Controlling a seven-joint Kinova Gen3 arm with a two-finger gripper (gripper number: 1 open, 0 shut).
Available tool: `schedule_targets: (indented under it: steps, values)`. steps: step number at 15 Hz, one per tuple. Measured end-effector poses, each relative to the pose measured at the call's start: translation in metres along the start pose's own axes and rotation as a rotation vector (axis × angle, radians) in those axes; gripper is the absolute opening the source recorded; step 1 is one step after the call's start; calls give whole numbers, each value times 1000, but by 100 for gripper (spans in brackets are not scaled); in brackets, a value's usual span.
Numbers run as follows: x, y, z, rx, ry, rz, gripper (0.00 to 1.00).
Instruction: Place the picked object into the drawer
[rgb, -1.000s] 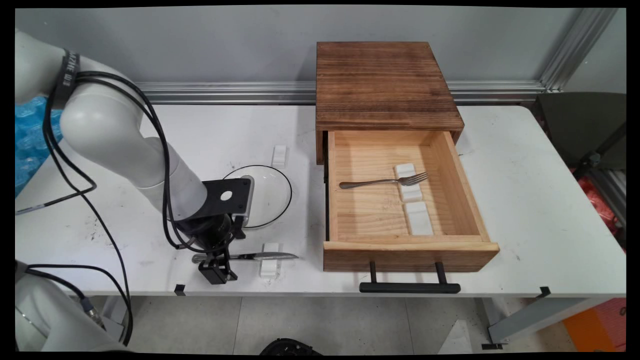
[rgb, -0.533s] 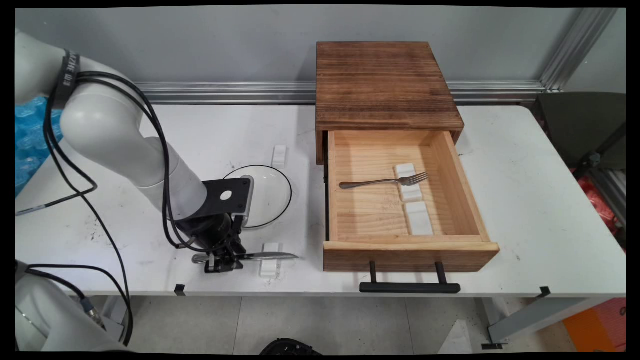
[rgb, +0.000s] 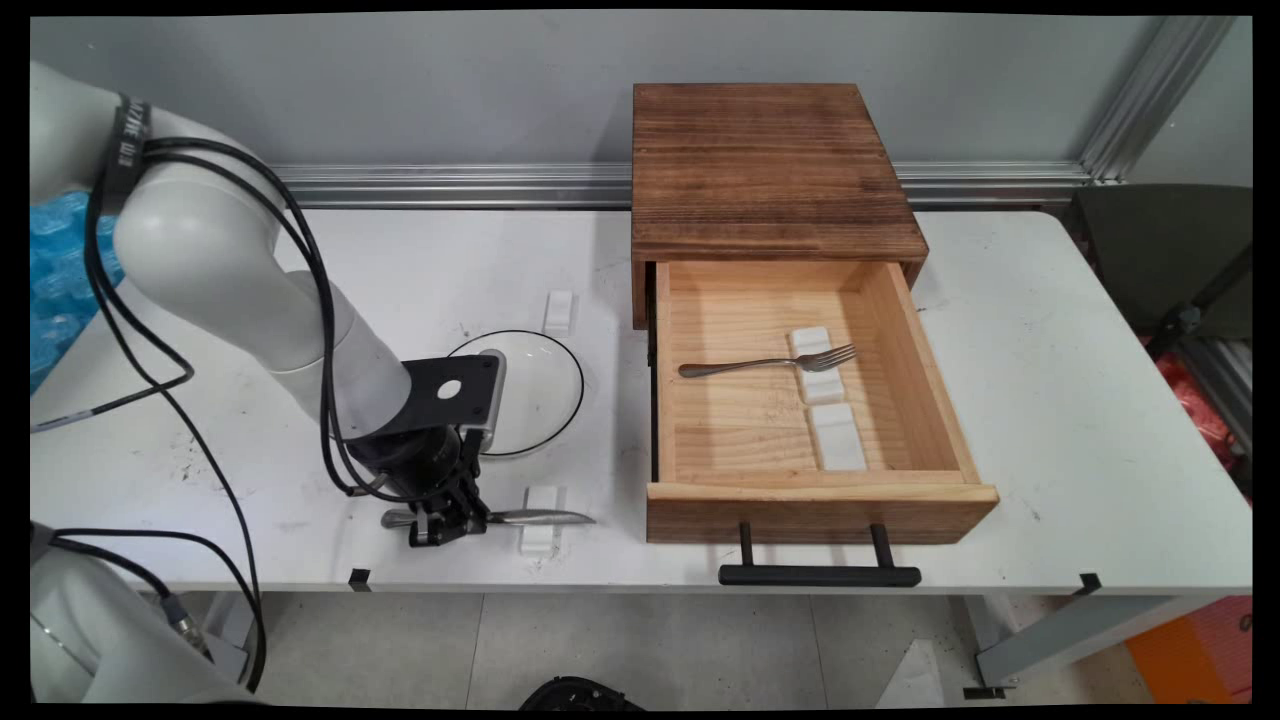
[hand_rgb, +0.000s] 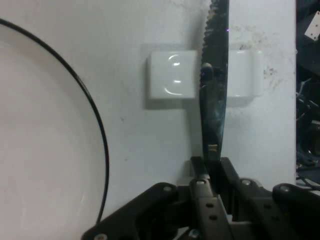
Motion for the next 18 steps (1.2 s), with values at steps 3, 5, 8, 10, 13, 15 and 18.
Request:
schedule_targets:
  steps: [3,5,8,10,13,15,18]
  values:
    - [1,-1,-4,0,2,3,0]
    - [2,-2,-11,-3,2,4,0]
    - [4,-1,-31,-10,1,8,0]
    - [5,0,-50,-11,-1,10,0]
    - [7,-1,-84,-4,-8,11,0]
    - [10,-2,-106,0,-11,11,0]
    - [17,-3,-130,2,-10,9,0]
